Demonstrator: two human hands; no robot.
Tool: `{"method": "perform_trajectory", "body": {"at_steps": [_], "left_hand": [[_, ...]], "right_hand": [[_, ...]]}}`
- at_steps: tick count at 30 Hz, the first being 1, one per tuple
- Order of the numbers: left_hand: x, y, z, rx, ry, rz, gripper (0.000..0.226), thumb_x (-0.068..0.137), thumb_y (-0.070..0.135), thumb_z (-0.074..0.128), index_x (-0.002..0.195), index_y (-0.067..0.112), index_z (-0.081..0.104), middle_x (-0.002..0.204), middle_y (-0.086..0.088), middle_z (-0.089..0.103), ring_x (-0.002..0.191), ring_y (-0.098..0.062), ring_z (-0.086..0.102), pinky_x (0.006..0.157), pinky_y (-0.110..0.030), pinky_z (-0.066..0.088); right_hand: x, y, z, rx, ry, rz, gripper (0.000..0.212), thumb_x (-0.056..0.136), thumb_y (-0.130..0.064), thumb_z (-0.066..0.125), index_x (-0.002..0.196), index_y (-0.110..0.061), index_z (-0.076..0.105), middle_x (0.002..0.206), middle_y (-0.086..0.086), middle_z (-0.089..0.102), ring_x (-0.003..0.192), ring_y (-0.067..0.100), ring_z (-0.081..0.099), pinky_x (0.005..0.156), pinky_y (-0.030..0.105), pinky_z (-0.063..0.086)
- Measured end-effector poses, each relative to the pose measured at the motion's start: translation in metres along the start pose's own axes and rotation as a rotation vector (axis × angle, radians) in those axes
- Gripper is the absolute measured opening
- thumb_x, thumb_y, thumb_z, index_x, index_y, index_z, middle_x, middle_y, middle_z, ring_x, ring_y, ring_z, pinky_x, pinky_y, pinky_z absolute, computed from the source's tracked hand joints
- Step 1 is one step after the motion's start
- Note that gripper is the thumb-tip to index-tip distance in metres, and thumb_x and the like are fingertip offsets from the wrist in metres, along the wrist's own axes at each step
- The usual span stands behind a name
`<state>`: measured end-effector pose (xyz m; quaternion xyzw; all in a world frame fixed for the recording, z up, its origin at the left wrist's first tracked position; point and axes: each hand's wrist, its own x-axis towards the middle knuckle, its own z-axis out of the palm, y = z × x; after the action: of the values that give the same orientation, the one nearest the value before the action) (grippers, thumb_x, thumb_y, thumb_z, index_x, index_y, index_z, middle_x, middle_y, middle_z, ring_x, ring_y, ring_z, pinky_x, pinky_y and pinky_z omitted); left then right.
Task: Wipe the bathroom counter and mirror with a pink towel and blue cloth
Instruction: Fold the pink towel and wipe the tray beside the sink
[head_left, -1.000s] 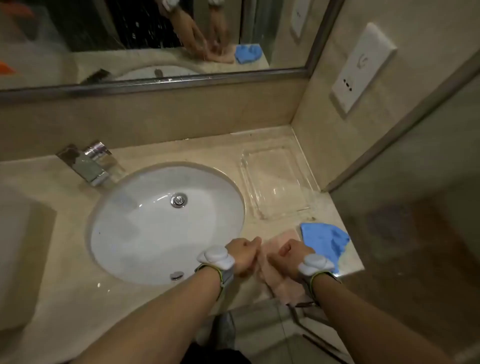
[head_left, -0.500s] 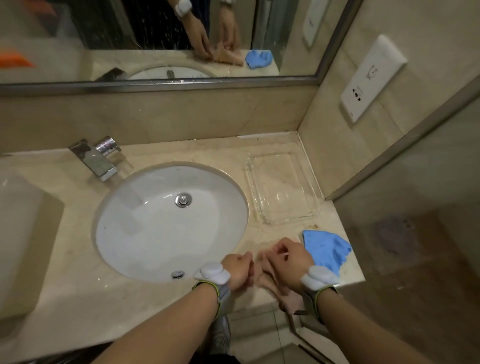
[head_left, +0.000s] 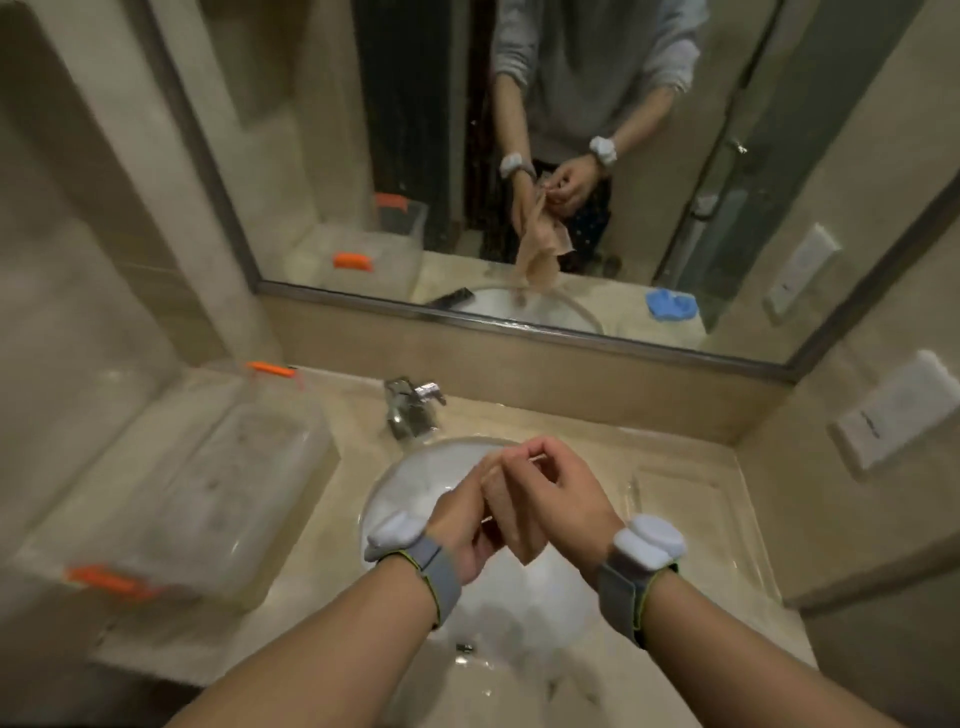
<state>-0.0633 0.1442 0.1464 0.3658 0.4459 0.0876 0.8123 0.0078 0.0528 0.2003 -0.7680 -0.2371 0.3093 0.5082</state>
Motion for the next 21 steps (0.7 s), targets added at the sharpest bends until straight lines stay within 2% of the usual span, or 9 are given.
{"method": "perform_trajectory", "body": {"at_steps": [2,4,5,6,8,13,17,19,21], "left_hand": [[-0.003,0.03,-0.022,-0.114,0.072,0.111,0.044,0.099,0.04,0.065,0.124,0.004,0.072,0.112,-0.016,0.076,0.109,-0.033,0.072,0.092,-0.044,0.058],[-0.009,0.062,-0.05,-0.148,0.165,0.243,0.039,0.101,0.031,0.065,0.124,0.0,0.071,0.094,-0.011,0.077,0.087,-0.024,0.075,0.086,-0.04,0.058],[-0.012,0.071,-0.053,-0.113,0.172,0.292,0.037,0.102,0.029,0.063,0.123,0.0,0.071,0.093,-0.013,0.077,0.087,-0.026,0.075,0.087,-0.042,0.058],[-0.015,0.085,-0.066,-0.069,0.191,0.341,0.035,0.103,0.029,0.062,0.119,0.0,0.072,0.1,-0.018,0.077,0.097,-0.032,0.075,0.094,-0.047,0.058],[-0.019,0.112,-0.097,-0.046,0.241,0.419,0.031,0.104,0.028,0.06,0.112,0.001,0.074,0.11,-0.024,0.075,0.112,-0.04,0.069,0.103,-0.055,0.053],[-0.024,0.162,-0.163,0.019,0.353,0.59,0.026,0.102,0.029,0.063,0.104,0.006,0.076,0.106,-0.019,0.077,0.11,-0.036,0.07,0.102,-0.055,0.053],[-0.022,0.191,-0.225,0.096,0.427,0.632,0.024,0.1,0.036,0.065,0.098,0.016,0.079,0.098,-0.005,0.08,0.1,-0.023,0.075,0.098,-0.047,0.058],[-0.016,0.194,-0.254,0.147,0.466,0.611,0.025,0.1,0.038,0.064,0.097,0.018,0.079,0.097,-0.003,0.08,0.1,-0.022,0.075,0.097,-0.044,0.058],[-0.008,0.191,-0.281,0.195,0.502,0.586,0.025,0.1,0.04,0.063,0.095,0.02,0.078,0.098,0.0,0.078,0.097,-0.02,0.073,0.093,-0.038,0.056]], "right_hand": [[0.014,-0.024,0.031,0.066,0.0,0.046,0.027,0.095,-0.048,0.057,0.095,-0.022,0.065,0.087,0.004,0.073,0.086,0.024,0.069,0.084,0.041,0.056],[0.03,-0.05,0.066,0.143,-0.015,0.125,0.035,0.093,-0.053,0.058,0.103,-0.02,0.062,0.092,0.01,0.073,0.085,0.028,0.072,0.078,0.045,0.06],[0.035,-0.056,0.072,0.179,-0.017,0.154,0.037,0.091,-0.054,0.062,0.104,-0.019,0.061,0.091,0.011,0.073,0.078,0.026,0.074,0.068,0.042,0.061],[0.042,-0.067,0.086,0.195,-0.043,0.15,0.035,0.09,-0.051,0.066,0.102,-0.019,0.061,0.089,0.011,0.073,0.07,0.021,0.074,0.057,0.036,0.06],[0.056,-0.091,0.118,0.16,-0.091,0.12,0.025,0.089,-0.039,0.071,0.096,-0.017,0.063,0.087,0.011,0.072,0.063,0.018,0.072,0.048,0.028,0.055],[0.085,-0.134,0.184,0.075,-0.13,-0.016,0.023,0.091,-0.025,0.072,0.104,-0.007,0.066,0.085,0.014,0.07,0.06,0.016,0.061,0.049,0.023,0.049],[0.099,-0.158,0.238,0.065,-0.3,0.097,0.033,0.091,-0.03,0.072,0.115,-0.011,0.06,0.097,0.014,0.072,0.072,0.018,0.068,0.051,0.026,0.057],[0.109,-0.16,0.262,-0.005,-0.391,0.137,0.034,0.092,-0.029,0.071,0.116,-0.006,0.062,0.104,0.019,0.07,0.074,0.02,0.067,0.053,0.027,0.059],[0.119,-0.157,0.284,-0.072,-0.4,0.127,0.032,0.092,-0.025,0.071,0.112,-0.002,0.064,0.101,0.022,0.069,0.074,0.022,0.066,0.061,0.034,0.061]]}}
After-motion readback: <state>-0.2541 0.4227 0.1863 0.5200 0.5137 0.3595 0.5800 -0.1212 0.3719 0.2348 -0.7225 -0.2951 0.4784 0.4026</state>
